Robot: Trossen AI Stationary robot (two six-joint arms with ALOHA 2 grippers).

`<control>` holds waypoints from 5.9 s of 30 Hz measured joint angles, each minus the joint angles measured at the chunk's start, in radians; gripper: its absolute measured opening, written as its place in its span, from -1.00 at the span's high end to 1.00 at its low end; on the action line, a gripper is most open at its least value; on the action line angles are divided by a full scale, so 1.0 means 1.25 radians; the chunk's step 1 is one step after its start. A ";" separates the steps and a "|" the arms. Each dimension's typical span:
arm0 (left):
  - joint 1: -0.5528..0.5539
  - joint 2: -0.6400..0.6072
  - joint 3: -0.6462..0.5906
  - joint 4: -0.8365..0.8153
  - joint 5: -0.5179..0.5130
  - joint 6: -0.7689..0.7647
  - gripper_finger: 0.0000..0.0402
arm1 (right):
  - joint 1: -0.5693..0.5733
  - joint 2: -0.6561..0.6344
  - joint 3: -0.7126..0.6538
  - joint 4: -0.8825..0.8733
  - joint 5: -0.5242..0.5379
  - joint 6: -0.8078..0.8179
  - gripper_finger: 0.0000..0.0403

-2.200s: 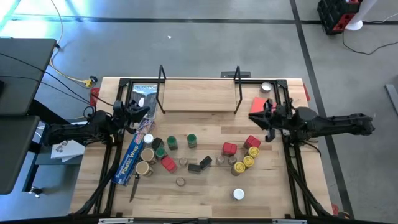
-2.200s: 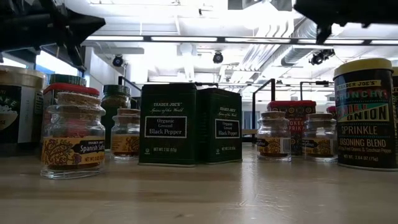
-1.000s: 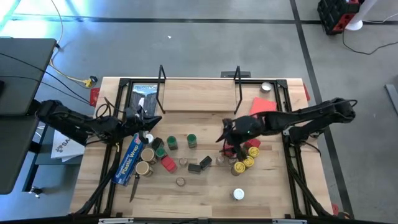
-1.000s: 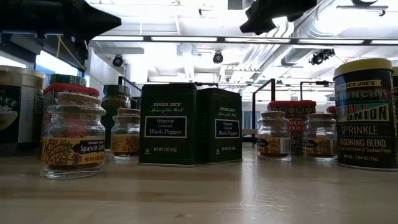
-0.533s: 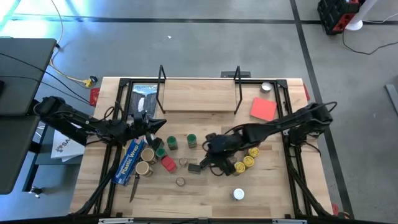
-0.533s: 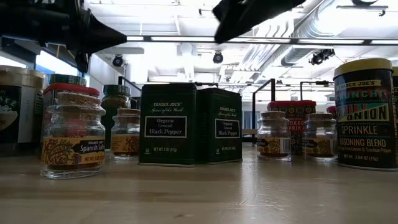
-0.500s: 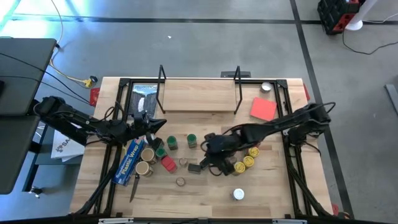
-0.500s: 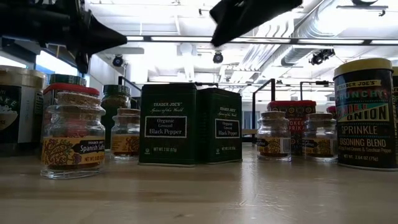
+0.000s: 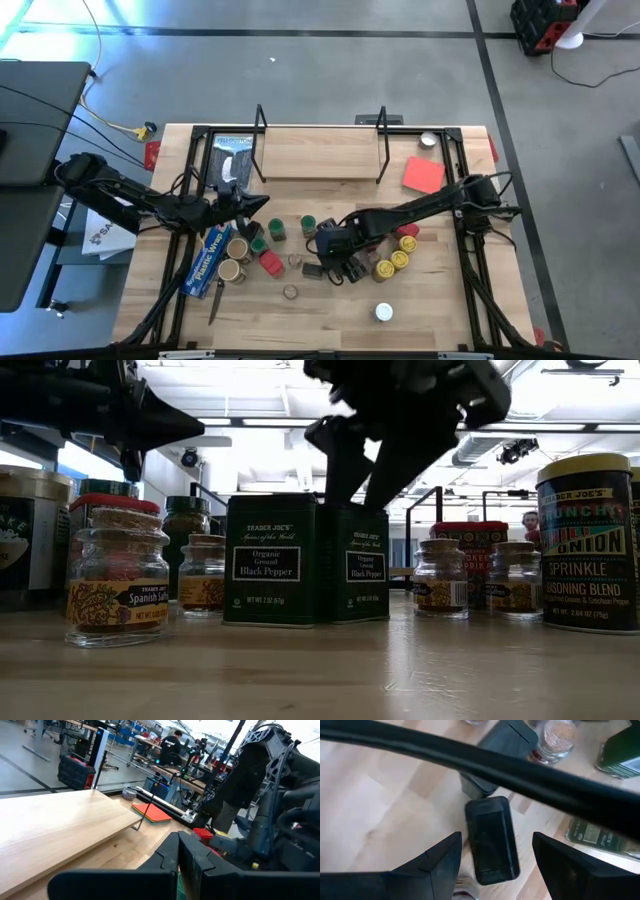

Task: Shelf spices
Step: Put the black seasoning can on the shelf, then put the seasoning can on the shelf aligned with the black seasoning can

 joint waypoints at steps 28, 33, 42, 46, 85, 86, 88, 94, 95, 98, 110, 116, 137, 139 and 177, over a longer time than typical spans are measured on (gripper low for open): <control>0.000 0.001 0.000 -0.001 -0.003 0.000 1.00 | -0.005 -0.008 0.000 -0.015 0.001 0.089 0.37; 0.000 0.001 0.000 -0.001 -0.003 0.000 1.00 | -0.025 -0.098 0.000 -0.076 0.075 0.089 0.38; 0.000 0.001 0.000 0.000 -0.005 0.000 1.00 | -0.236 -0.263 0.000 -0.175 0.162 -0.005 0.39; 0.000 0.001 0.000 0.000 -0.006 -0.006 1.00 | -0.406 -0.278 0.012 -0.164 0.140 -0.074 0.39; 0.000 0.001 0.000 -0.001 -0.025 -0.014 1.00 | -0.782 -0.043 0.077 -0.082 -0.008 -0.262 0.29; 0.000 0.001 0.000 -0.001 -0.024 -0.014 1.00 | -0.784 -0.043 0.077 -0.082 -0.008 -0.262 0.29; 0.000 0.001 0.000 -0.001 -0.024 -0.014 1.00 | -0.786 -0.043 0.077 -0.081 -0.009 -0.262 0.29; 0.000 0.001 0.000 -0.001 -0.024 -0.014 1.00 | -0.802 -0.042 0.077 -0.088 -0.008 -0.262 0.28; 0.000 0.001 0.000 -0.001 -0.024 -0.014 1.00 | -0.805 -0.042 0.077 -0.089 -0.008 -0.262 0.28; 0.000 0.001 0.000 -0.001 -0.022 -0.014 1.00 | -0.807 -0.038 0.077 -0.088 -0.009 -0.261 0.28; 0.000 0.001 -0.001 -0.001 -0.016 -0.014 1.00 | -0.810 -0.026 0.076 -0.091 -0.009 -0.264 0.03; 0.000 0.001 -0.001 0.000 -0.016 -0.014 1.00 | -0.805 -0.028 0.076 -0.076 0.059 -0.289 -0.08; 0.000 0.001 -0.001 -0.001 -0.015 -0.019 1.00 | -0.668 -0.195 0.076 -0.223 -0.012 -0.185 -0.07; 0.000 0.001 -0.001 -0.001 -0.015 -0.019 1.00 | -0.614 -0.228 0.050 -0.210 -0.116 -0.131 -0.07; -0.031 0.001 -0.001 -0.001 -0.025 -0.028 1.00 | 0.052 -0.011 -0.134 0.446 0.078 0.312 -0.23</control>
